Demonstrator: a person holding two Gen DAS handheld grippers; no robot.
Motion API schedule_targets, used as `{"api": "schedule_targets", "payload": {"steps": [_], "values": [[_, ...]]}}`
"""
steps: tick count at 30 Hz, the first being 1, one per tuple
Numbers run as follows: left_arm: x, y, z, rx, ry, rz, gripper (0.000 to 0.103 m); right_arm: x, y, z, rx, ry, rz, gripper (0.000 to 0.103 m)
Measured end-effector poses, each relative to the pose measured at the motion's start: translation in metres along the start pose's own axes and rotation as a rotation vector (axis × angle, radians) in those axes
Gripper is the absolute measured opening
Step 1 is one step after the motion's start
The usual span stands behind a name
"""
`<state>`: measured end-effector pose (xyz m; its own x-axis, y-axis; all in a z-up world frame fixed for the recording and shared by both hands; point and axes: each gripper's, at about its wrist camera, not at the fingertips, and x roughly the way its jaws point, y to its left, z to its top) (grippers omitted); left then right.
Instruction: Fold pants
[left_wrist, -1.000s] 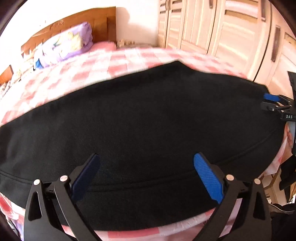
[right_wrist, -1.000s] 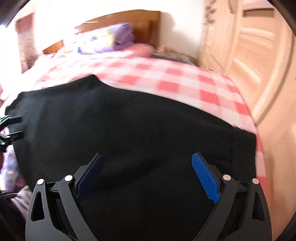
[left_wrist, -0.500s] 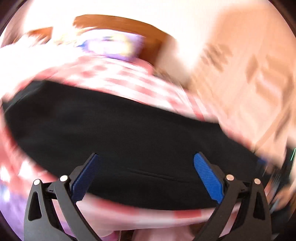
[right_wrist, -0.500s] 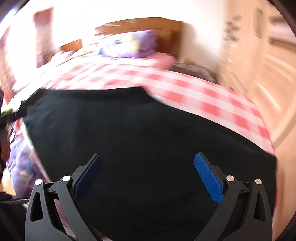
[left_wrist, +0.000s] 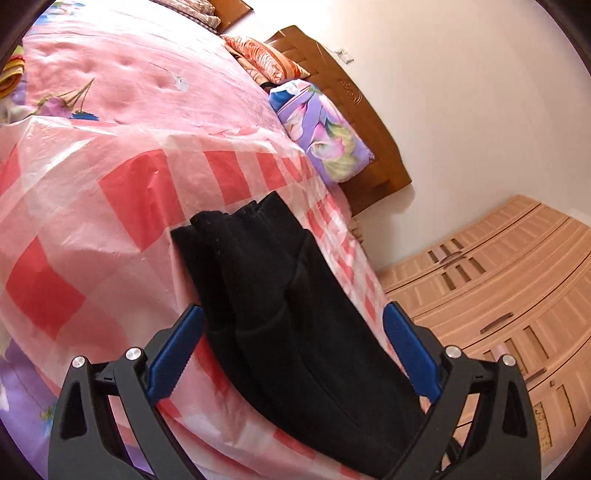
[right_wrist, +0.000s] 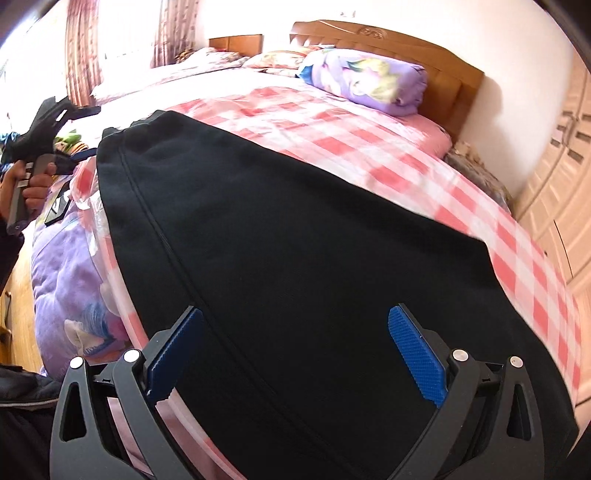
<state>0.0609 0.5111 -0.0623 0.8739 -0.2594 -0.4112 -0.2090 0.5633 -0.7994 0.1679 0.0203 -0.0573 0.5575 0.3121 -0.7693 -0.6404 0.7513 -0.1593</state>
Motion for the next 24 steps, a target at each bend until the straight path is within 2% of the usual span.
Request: {"api": "schedule_targets", "payload": {"steps": [6, 11, 12, 15, 17, 19, 20, 21, 23, 24], "values": [[0.028, 0.015, 0.005, -0.004, 0.067, 0.026, 0.097, 0.006, 0.014, 0.008, -0.013, 0.009, 0.01, 0.097], [0.038, 0.018, 0.017, 0.009, 0.076, 0.01, 0.094, 0.011, 0.023, 0.02, -0.011, -0.003, 0.077, 0.097], [0.037, 0.021, 0.018, -0.008, 0.07, 0.008, 0.081, 0.012, 0.026, 0.024, -0.011, -0.012, 0.097, 0.097], [0.038, 0.027, 0.019, -0.039, 0.071, 0.018, 0.056, 0.02, 0.032, 0.047, 0.017, -0.06, 0.212, 0.097], [0.037, 0.037, 0.016, -0.078, 0.067, 0.004, 0.053, 0.036, 0.034, 0.066, 0.067, -0.073, 0.271, 0.097], [0.033, 0.049, 0.014, -0.133, 0.058, -0.035, 0.049, 0.056, 0.039, 0.08, 0.09, -0.043, 0.251, 0.097], [0.032, 0.051, 0.014, -0.144, 0.05, -0.04, 0.043, 0.072, 0.045, 0.087, 0.076, -0.006, 0.197, 0.097], [0.031, 0.05, 0.014, -0.138, 0.046, -0.04, 0.034, 0.084, 0.05, 0.089, 0.055, 0.035, 0.154, 0.097], [0.027, 0.039, 0.013, -0.093, 0.032, -0.011, 0.028, 0.106, 0.06, 0.085, 0.008, 0.133, 0.107, 0.098], [0.025, 0.028, 0.014, -0.044, 0.021, 0.02, 0.025, 0.103, 0.06, 0.083, 0.01, 0.104, 0.11, 0.098]]}}
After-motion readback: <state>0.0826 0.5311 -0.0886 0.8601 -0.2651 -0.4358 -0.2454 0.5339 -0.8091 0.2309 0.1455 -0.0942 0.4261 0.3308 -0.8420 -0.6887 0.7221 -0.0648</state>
